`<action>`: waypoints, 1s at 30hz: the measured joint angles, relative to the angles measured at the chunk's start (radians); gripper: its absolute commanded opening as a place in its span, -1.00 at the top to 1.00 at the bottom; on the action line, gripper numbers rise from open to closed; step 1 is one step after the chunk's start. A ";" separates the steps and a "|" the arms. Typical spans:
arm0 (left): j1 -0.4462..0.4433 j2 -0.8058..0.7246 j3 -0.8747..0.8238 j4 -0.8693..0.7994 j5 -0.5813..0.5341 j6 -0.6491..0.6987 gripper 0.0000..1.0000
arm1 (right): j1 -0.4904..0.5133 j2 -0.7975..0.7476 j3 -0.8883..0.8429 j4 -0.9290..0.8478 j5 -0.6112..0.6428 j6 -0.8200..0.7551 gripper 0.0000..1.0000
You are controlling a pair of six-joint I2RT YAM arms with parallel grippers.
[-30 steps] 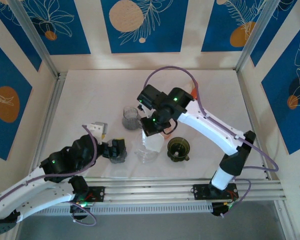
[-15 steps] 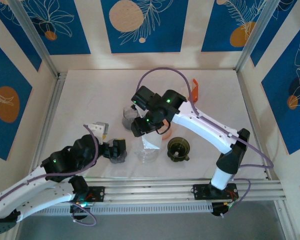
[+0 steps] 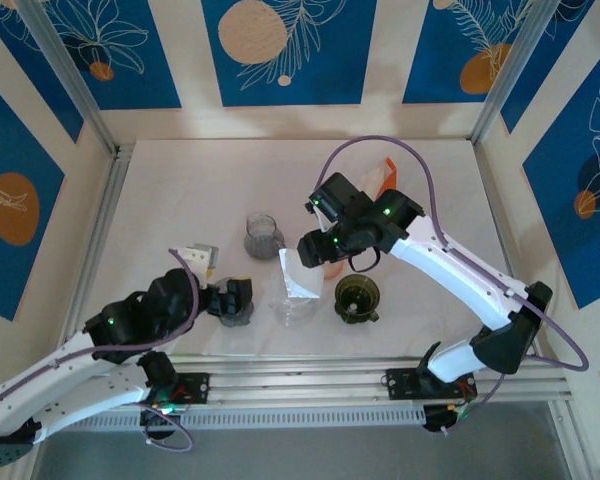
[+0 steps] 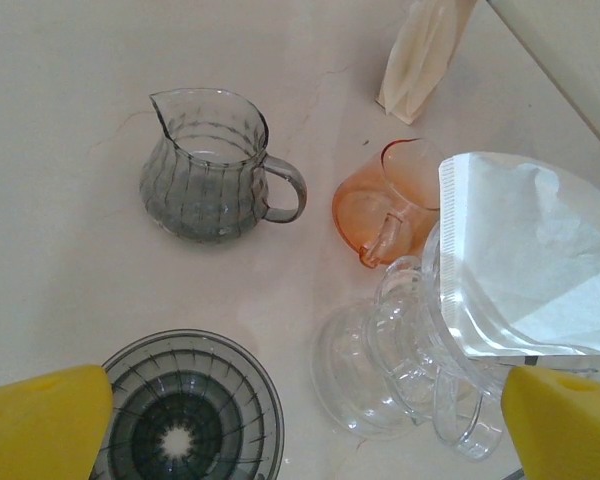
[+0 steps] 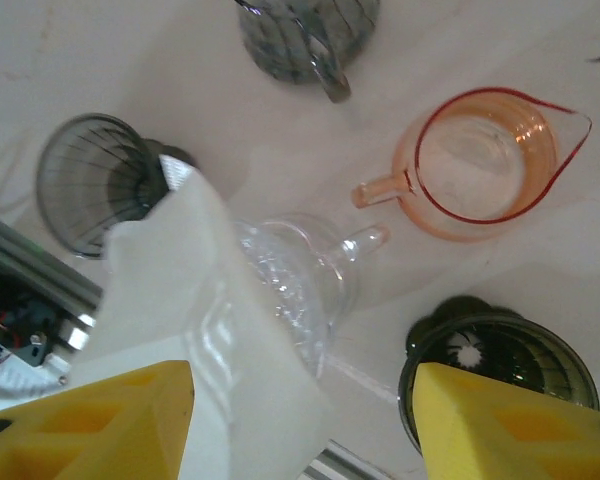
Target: Place the coffee filter in the dripper
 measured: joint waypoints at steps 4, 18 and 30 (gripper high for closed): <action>0.000 0.030 0.021 0.001 0.001 0.003 -1.00 | -0.031 0.003 -0.055 0.022 -0.040 -0.013 -0.26; 0.000 0.044 0.026 0.001 0.008 0.003 -1.00 | -0.055 0.013 -0.109 0.081 -0.148 -0.050 0.74; 0.003 0.056 0.028 0.005 0.037 0.001 -1.00 | 0.060 0.048 -0.053 0.040 0.009 -0.046 1.00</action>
